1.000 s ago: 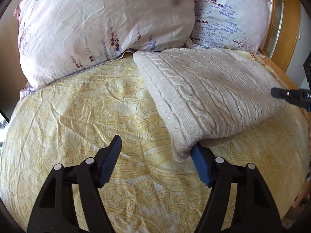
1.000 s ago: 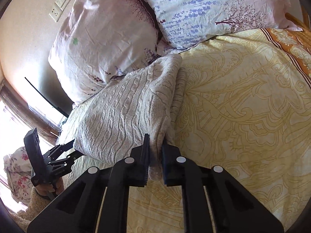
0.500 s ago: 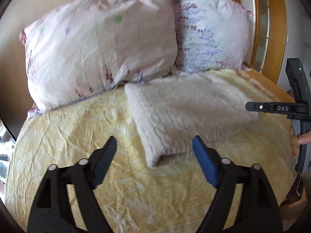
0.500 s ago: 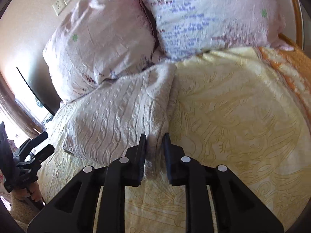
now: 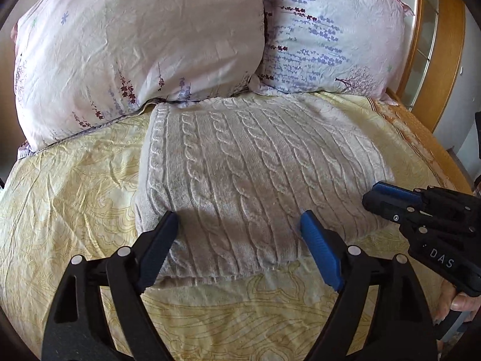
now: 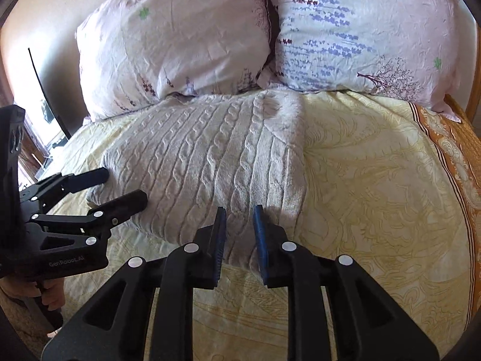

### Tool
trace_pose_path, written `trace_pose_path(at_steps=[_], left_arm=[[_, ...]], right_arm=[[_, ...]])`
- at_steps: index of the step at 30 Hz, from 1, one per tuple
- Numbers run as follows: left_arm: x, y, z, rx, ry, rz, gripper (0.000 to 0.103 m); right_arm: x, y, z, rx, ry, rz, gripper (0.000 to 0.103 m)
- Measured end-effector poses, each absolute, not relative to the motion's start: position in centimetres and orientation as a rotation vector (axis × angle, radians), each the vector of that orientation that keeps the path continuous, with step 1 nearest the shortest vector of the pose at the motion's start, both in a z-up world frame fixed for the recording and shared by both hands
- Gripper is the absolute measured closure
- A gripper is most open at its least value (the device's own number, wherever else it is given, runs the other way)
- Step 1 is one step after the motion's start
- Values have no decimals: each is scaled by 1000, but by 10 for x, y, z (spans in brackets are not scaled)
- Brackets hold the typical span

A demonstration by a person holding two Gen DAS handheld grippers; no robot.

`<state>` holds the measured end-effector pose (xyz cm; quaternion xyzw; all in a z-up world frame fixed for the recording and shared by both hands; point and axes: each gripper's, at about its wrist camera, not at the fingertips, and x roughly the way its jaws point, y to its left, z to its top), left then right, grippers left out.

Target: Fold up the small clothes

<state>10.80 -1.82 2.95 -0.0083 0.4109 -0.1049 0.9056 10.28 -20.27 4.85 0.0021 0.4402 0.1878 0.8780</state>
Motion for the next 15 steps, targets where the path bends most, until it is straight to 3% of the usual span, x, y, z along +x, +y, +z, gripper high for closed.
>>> trace_pose_path(at_steps=[13, 14, 15], left_arm=[[111, -24, 11, 31, 883, -193, 12], [109, -23, 14, 26, 874, -201, 11], [106, -20, 17, 14, 861, -213, 11]], right_arm=[[101, -199, 40, -23, 940, 398, 81], [100, -201, 43, -2, 933, 407, 78], [98, -206, 47, 43, 921, 420, 68]])
